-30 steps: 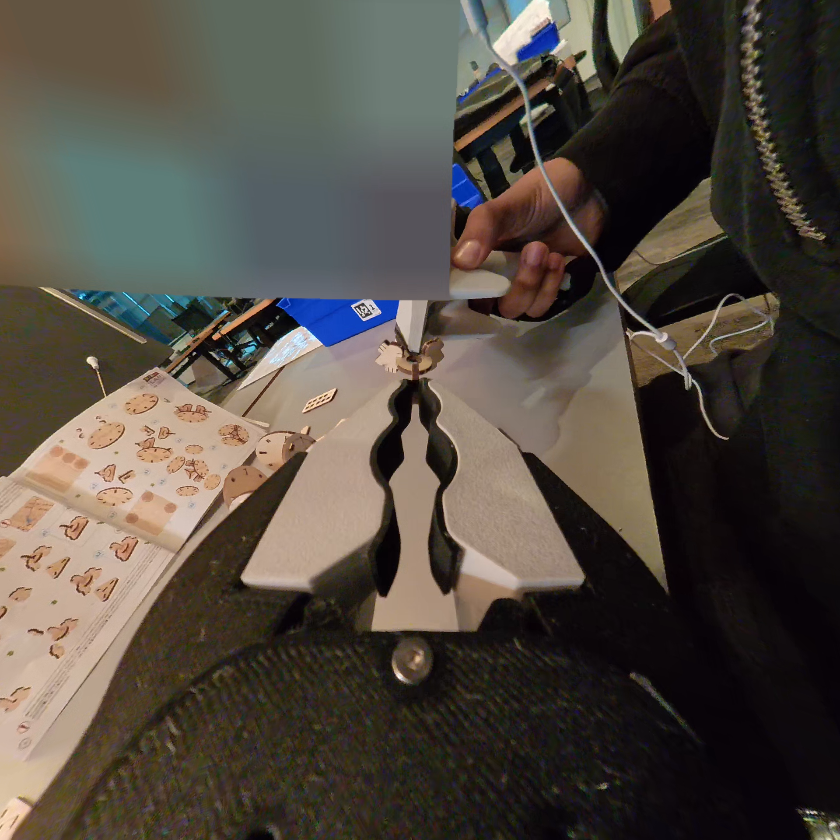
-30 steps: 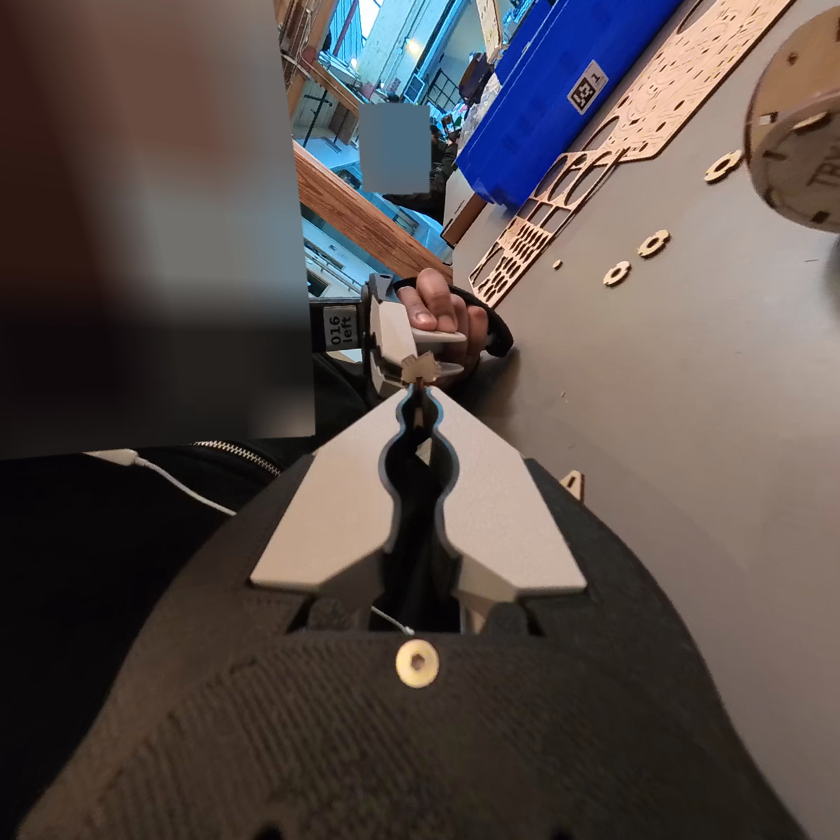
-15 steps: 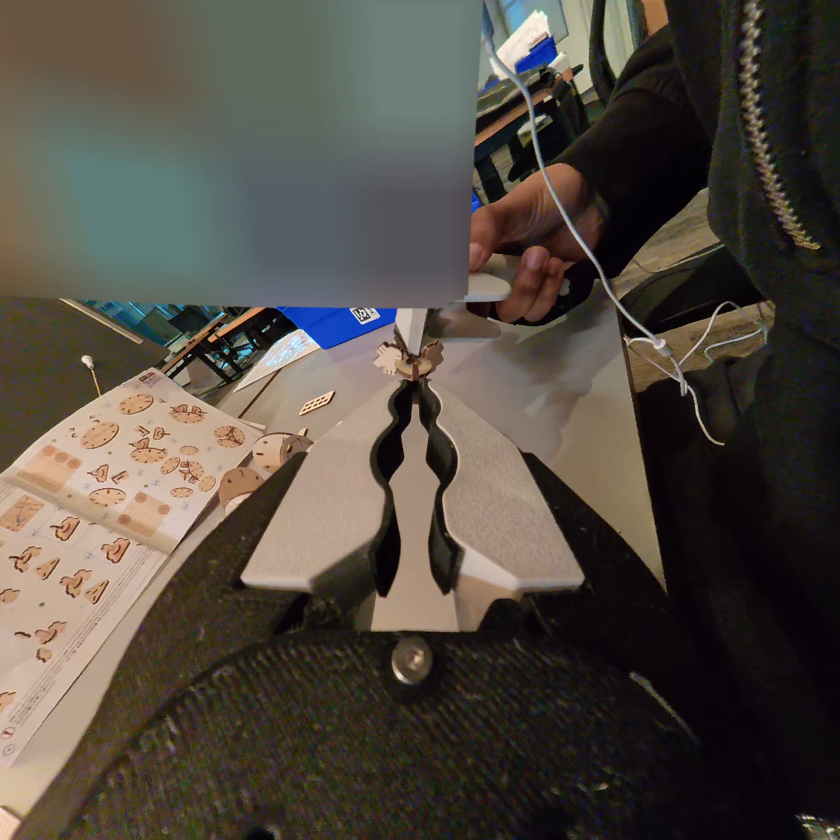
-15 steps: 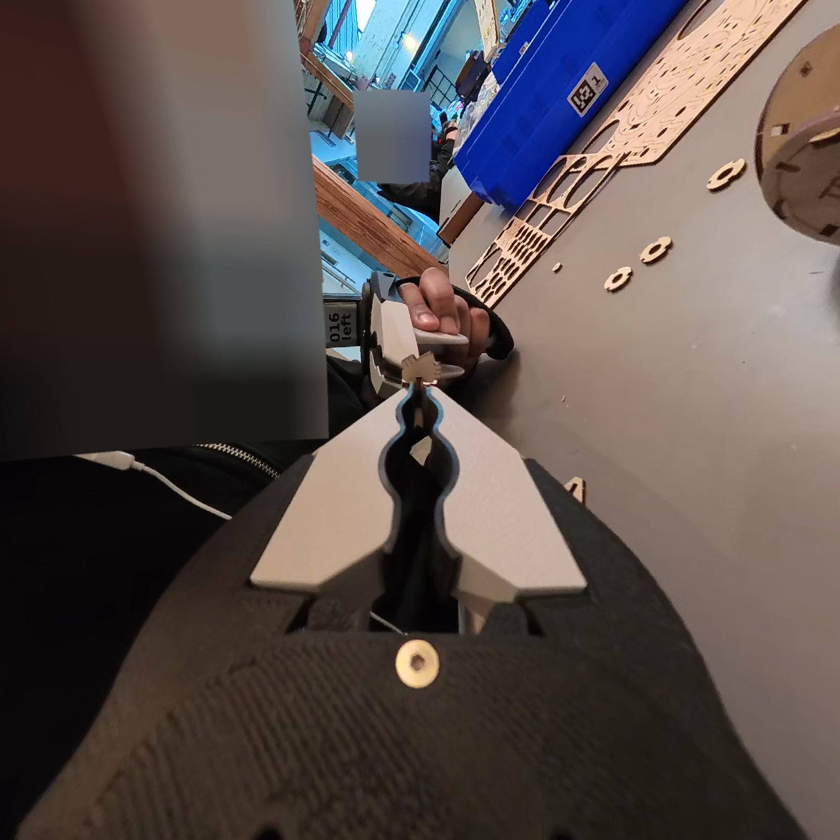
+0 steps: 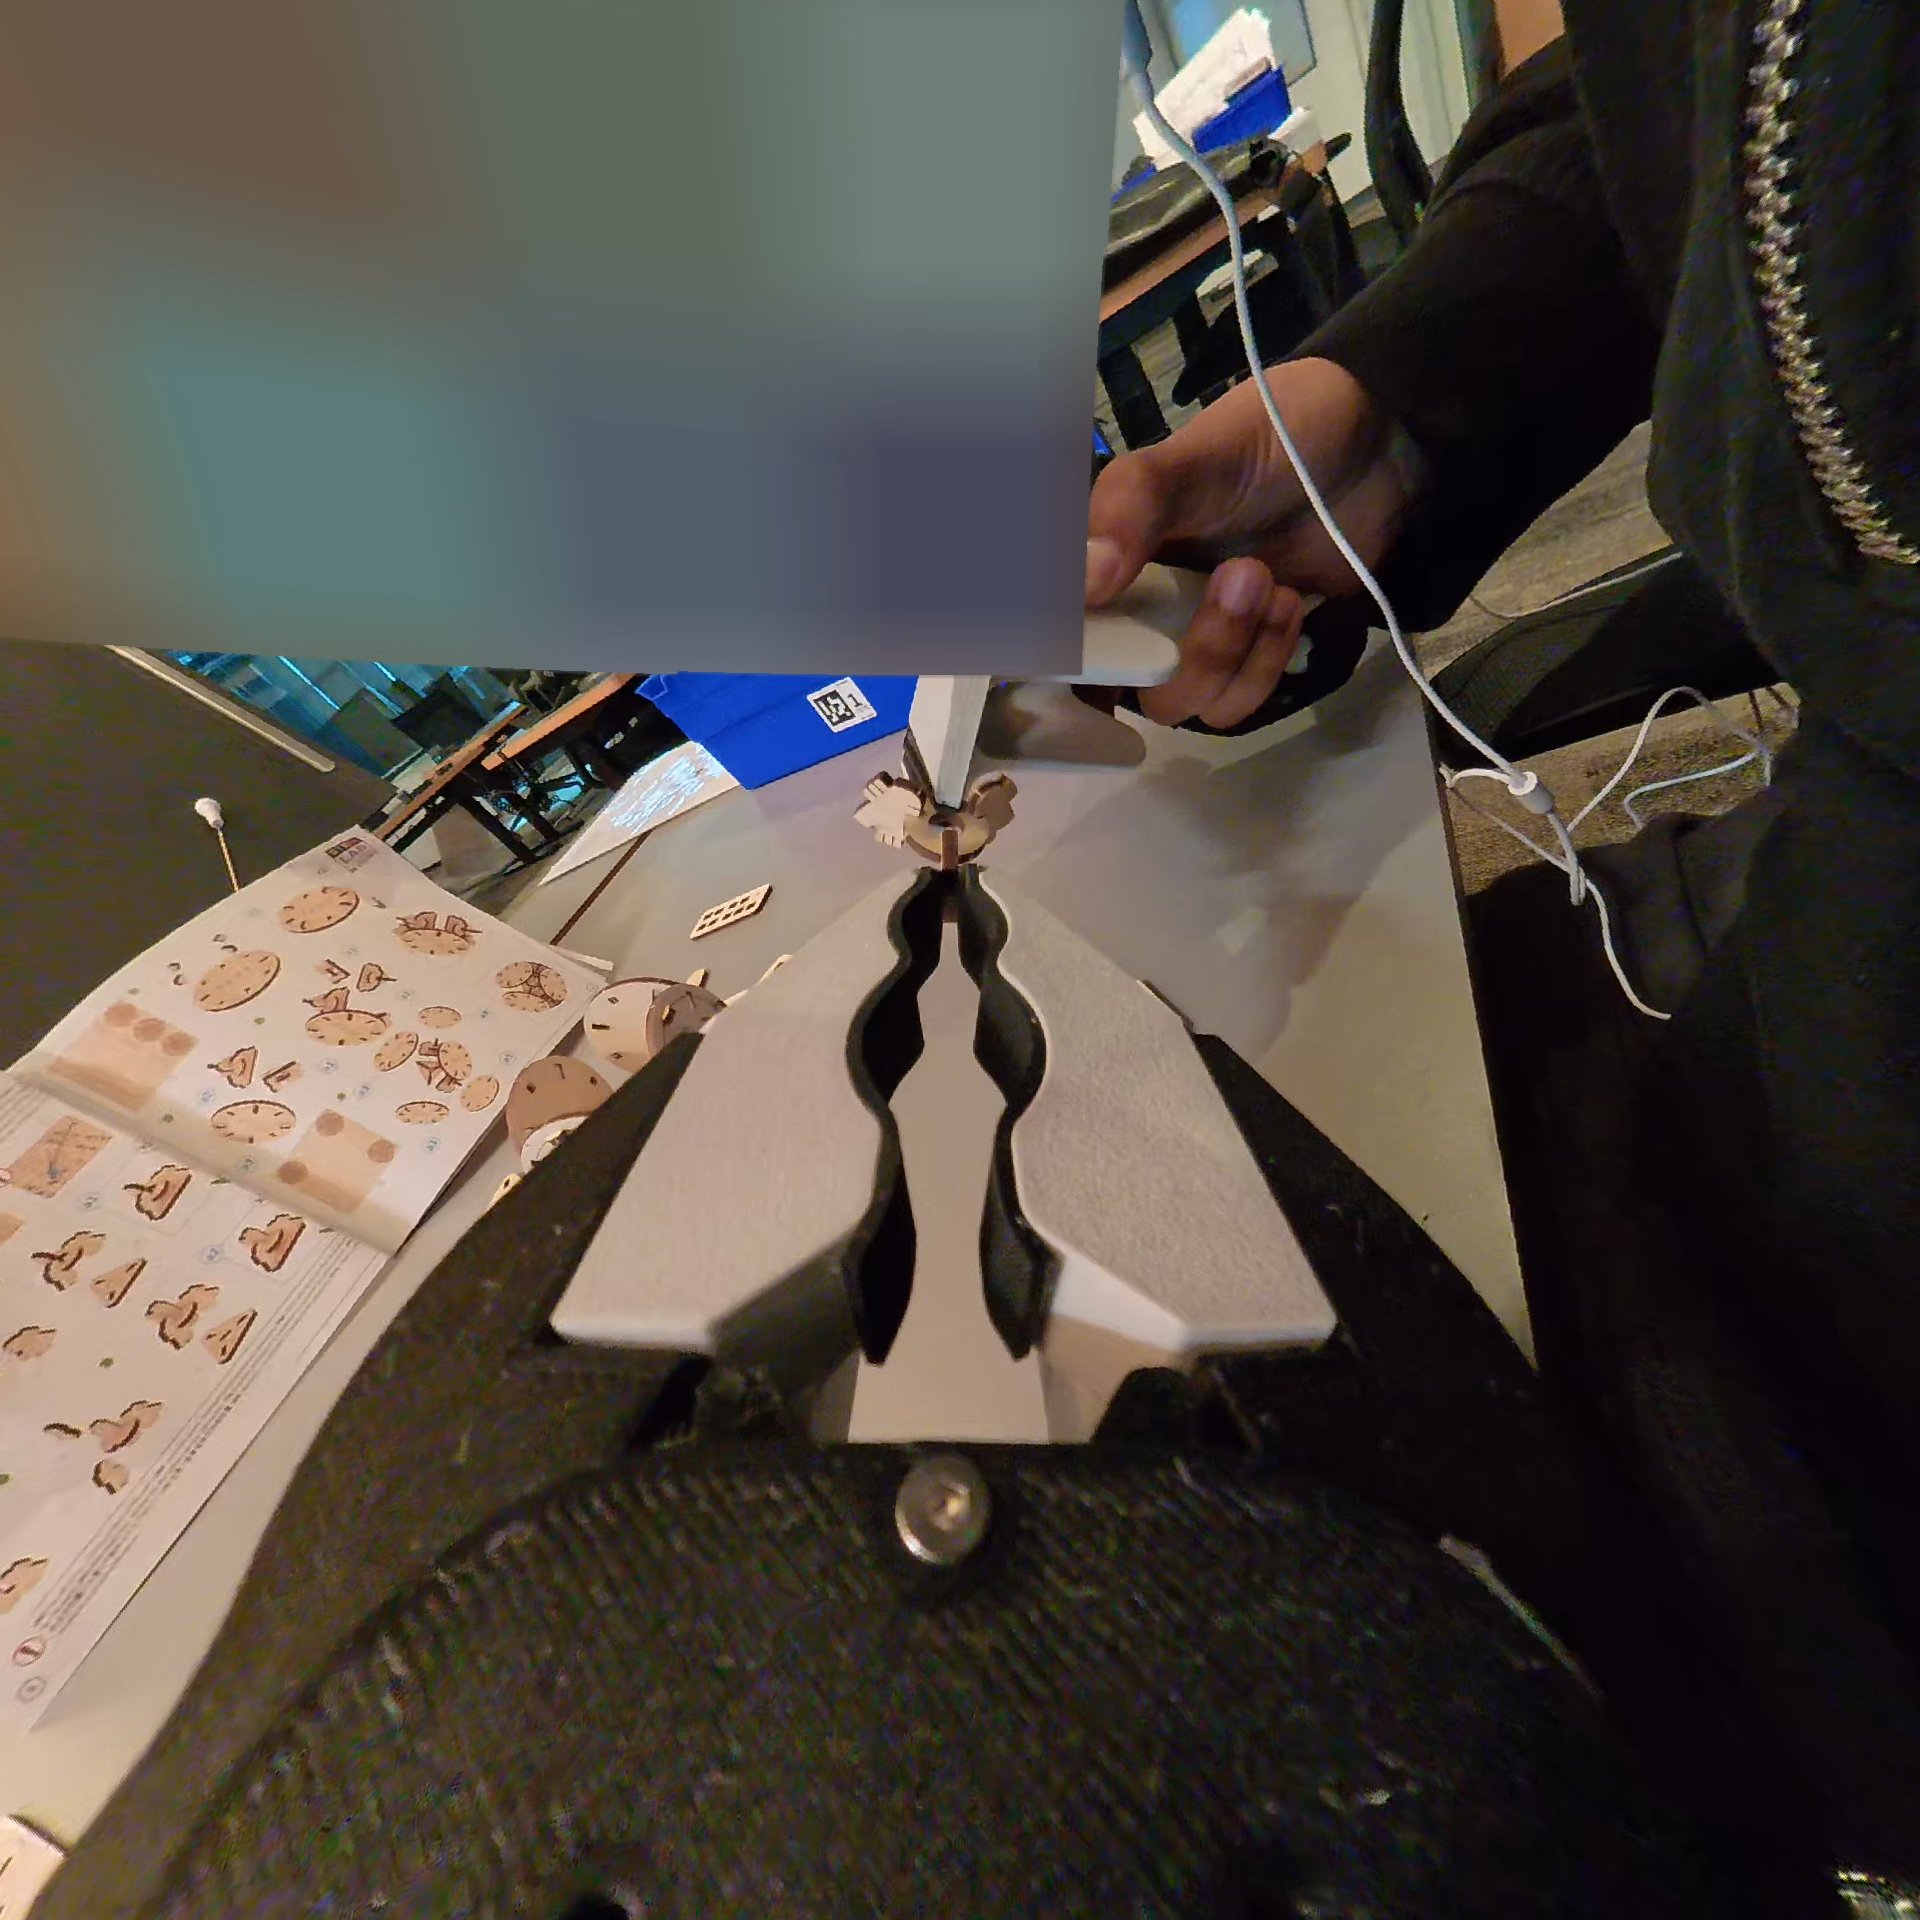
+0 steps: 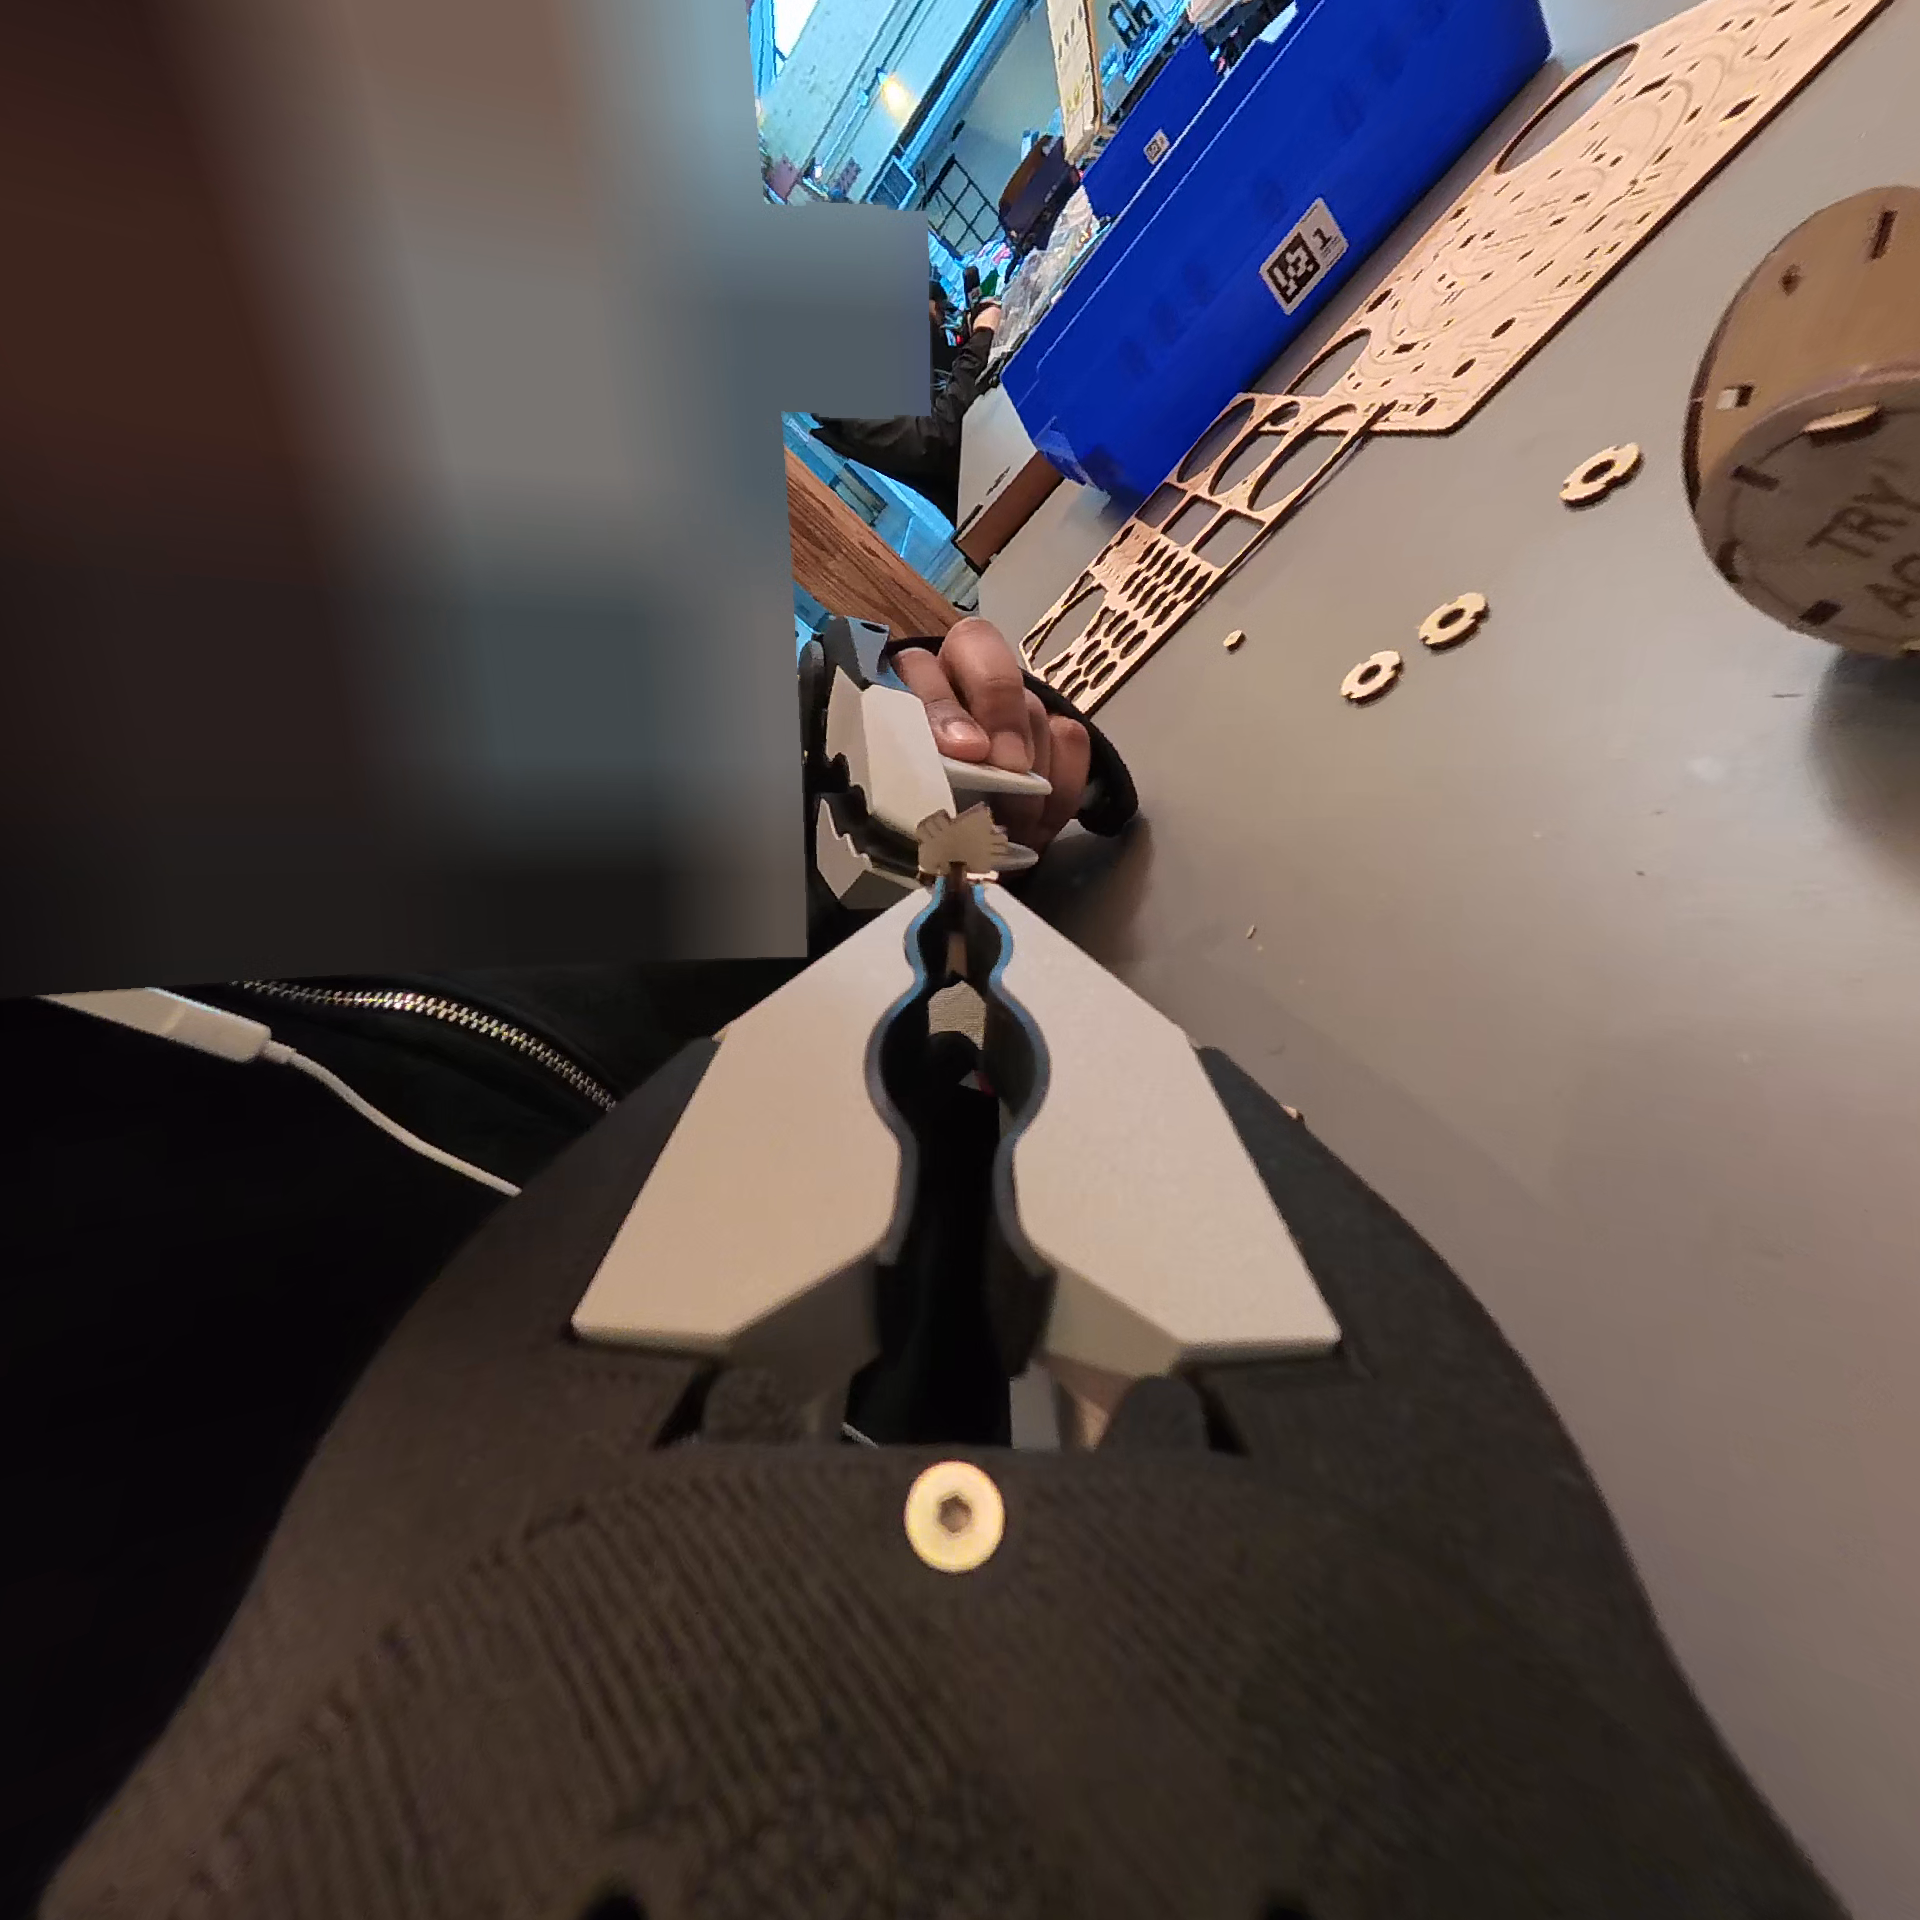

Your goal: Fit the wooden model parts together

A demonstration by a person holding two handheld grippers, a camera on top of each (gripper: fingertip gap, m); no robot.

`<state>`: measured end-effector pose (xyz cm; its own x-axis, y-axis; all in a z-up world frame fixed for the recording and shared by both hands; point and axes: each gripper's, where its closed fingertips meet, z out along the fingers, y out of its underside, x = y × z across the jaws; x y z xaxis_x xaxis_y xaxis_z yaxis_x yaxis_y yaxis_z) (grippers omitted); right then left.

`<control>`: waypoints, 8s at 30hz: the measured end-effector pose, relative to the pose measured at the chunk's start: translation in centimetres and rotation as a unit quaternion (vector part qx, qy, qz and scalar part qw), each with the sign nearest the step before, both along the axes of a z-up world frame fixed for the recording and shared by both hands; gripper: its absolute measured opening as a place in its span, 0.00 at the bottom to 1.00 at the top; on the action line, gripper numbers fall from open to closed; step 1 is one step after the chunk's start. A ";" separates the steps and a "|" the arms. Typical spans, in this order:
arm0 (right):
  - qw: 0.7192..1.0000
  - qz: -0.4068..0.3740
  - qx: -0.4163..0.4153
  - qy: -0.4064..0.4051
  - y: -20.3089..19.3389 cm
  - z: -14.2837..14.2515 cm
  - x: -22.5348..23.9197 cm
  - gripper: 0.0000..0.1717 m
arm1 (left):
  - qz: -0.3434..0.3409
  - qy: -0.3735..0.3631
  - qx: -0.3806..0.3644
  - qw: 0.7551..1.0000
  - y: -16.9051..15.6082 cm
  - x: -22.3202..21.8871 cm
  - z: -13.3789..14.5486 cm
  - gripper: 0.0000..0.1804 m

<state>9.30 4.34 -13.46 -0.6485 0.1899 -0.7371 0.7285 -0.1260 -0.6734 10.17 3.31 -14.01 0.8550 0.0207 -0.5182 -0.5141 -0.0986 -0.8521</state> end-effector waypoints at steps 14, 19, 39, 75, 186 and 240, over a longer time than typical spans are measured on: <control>0.999 -0.012 -0.025 -0.026 0.5 -0.2 -0.4 0.00 | 0.008 0.000 -0.005 1.000 0.0 -0.3 -0.2 0.01; 0.999 -0.007 -0.022 -0.024 0.2 -0.2 -0.2 0.00 | 0.007 0.002 -0.007 1.000 0.1 -0.2 -0.2 0.01; 0.997 0.006 -0.044 -0.064 0.0 -0.3 0.0 0.00 | 0.000 0.003 -0.005 1.000 0.0 0.0 -0.2 0.01; 0.979 0.051 -0.144 -0.131 -0.5 -0.1 0.7 0.00 | -0.035 -0.018 0.020 0.999 -0.2 0.6 0.6 0.01; 0.993 -0.086 0.045 -0.071 3.4 -4.6 -3.2 0.00 | 0.050 -0.132 -0.046 0.989 1.7 -3.6 -0.8 0.01; 0.829 -0.391 0.220 0.334 6.6 3.0 -4.4 0.39 | 0.179 -0.280 -0.161 0.929 1.7 -9.5 -3.0 0.45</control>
